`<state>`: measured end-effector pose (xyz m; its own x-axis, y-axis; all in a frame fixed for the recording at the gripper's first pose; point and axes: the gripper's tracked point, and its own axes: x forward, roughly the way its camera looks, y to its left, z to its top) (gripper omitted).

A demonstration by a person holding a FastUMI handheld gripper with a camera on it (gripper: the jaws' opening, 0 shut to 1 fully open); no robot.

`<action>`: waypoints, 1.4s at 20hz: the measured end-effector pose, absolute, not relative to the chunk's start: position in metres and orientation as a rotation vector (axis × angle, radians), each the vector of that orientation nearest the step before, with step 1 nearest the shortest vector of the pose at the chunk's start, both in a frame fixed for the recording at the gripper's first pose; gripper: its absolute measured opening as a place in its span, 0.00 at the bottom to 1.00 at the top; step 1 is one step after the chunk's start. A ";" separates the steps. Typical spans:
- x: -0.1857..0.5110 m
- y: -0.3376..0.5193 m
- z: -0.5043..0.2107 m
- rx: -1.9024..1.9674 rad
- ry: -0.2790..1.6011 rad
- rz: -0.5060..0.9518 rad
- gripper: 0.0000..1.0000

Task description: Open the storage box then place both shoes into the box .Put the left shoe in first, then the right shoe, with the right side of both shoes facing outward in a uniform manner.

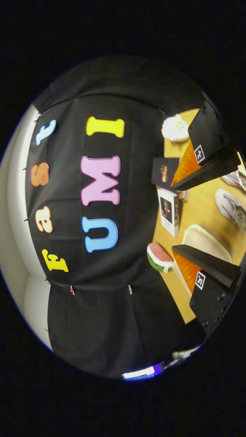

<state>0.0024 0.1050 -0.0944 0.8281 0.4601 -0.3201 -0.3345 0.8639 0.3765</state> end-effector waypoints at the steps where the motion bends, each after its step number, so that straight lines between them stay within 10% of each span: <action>1: -0.005 0.116 -0.109 0.365 0.474 0.481 0.99; 16: -0.069 0.220 -0.237 1.340 1.068 0.650 0.94; 20: -0.068 0.211 -0.221 1.378 1.027 0.659 0.08; 28: -0.046 0.247 -0.100 1.216 0.850 0.810 0.06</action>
<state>-0.0457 0.2465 -0.0997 0.4600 0.8806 -0.1135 -0.0710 0.1639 0.9839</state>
